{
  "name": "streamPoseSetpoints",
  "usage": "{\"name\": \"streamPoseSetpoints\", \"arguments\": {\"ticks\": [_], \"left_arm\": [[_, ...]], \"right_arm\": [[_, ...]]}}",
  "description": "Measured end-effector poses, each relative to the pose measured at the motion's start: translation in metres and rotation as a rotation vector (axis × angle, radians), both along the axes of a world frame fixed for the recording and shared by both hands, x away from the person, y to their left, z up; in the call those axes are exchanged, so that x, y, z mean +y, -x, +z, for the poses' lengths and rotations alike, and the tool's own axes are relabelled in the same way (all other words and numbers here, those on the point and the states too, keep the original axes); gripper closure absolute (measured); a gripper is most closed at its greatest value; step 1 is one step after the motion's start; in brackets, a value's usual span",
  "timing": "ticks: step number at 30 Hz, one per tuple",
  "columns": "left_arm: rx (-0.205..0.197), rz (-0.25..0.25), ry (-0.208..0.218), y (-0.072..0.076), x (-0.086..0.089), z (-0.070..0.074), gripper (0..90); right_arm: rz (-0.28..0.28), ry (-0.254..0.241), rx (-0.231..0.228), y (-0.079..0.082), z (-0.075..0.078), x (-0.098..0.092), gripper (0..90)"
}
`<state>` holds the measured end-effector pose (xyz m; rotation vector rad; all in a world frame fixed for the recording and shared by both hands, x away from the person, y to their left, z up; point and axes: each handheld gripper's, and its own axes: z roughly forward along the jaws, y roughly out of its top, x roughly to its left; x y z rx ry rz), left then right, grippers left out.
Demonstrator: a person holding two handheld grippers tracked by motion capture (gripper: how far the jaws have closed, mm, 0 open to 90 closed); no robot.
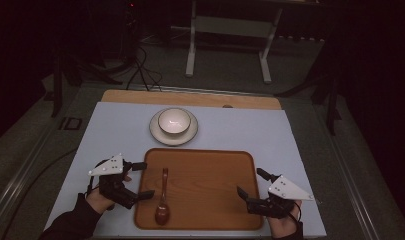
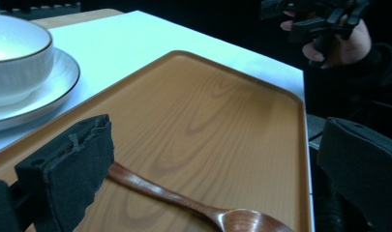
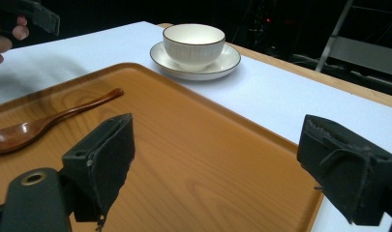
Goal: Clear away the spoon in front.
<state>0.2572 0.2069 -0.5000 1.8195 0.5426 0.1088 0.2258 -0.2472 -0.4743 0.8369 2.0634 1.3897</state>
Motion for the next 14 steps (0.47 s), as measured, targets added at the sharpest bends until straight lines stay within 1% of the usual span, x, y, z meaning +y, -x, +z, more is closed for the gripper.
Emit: {"name": "streamPoseSetpoints", "arguments": {"ticks": [3, 9, 14], "left_arm": [[0.001, 0.004, 0.007, 0.0009, 0.0008, -0.0027, 0.0], [0.0, 0.02, 0.004, 0.0009, 0.001, -0.0053, 0.0], [-0.001, 0.022, 0.003, 0.0011, 0.0019, -0.006, 0.0]], "right_arm": [[0.001, -0.003, 0.005, -0.0005, -0.0006, -0.0006, 13.3], [0.002, -0.003, 0.007, -0.0011, -0.0012, -0.001, 13.3], [0.001, -0.008, 0.01, -0.0016, -0.0013, -0.0016, 13.3]]}}
